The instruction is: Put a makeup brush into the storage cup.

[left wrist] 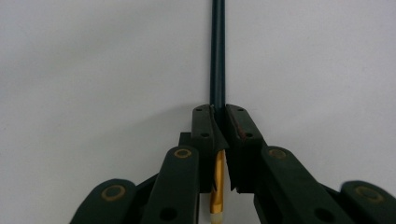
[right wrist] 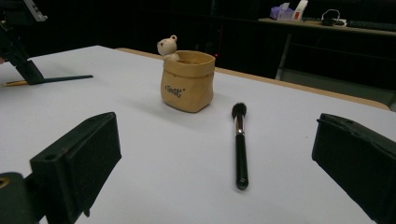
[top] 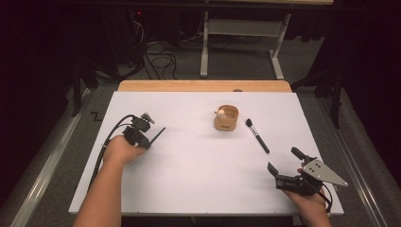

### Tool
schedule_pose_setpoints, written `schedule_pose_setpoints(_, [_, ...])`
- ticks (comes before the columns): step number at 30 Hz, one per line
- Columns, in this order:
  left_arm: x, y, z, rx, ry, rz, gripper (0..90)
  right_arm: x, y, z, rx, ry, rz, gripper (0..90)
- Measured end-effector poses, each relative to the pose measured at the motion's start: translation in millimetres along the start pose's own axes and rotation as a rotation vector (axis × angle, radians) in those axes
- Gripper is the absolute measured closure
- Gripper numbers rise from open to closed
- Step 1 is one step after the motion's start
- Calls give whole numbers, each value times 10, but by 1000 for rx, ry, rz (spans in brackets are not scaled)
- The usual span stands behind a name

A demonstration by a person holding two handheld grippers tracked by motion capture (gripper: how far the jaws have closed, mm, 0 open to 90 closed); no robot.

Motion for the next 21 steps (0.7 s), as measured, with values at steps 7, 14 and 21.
schedule_pose_setpoints(7, [-6, 3, -4, -7, -3, -4, 830, 0, 0, 1, 1, -1, -1, 17])
schedule_pose_setpoints(14, [-2, 1, 0, -1, 8, -10, 833, 1, 2, 2, 2, -1, -1, 17])
schedule_pose_setpoints(21, [-16, -14, 8, -4, 24, -13, 836, -1, -1, 2, 2, 4, -2, 17])
Point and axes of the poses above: each handheld gripper's, and its own axes: y roughly forward along the jaws, z roughly out of its underside, x roughly to its left, the point moved 9 cm from there along y, roughly forward along the jaws, and after that the axes turned 12 degrees about x, right-handed, at the moved point
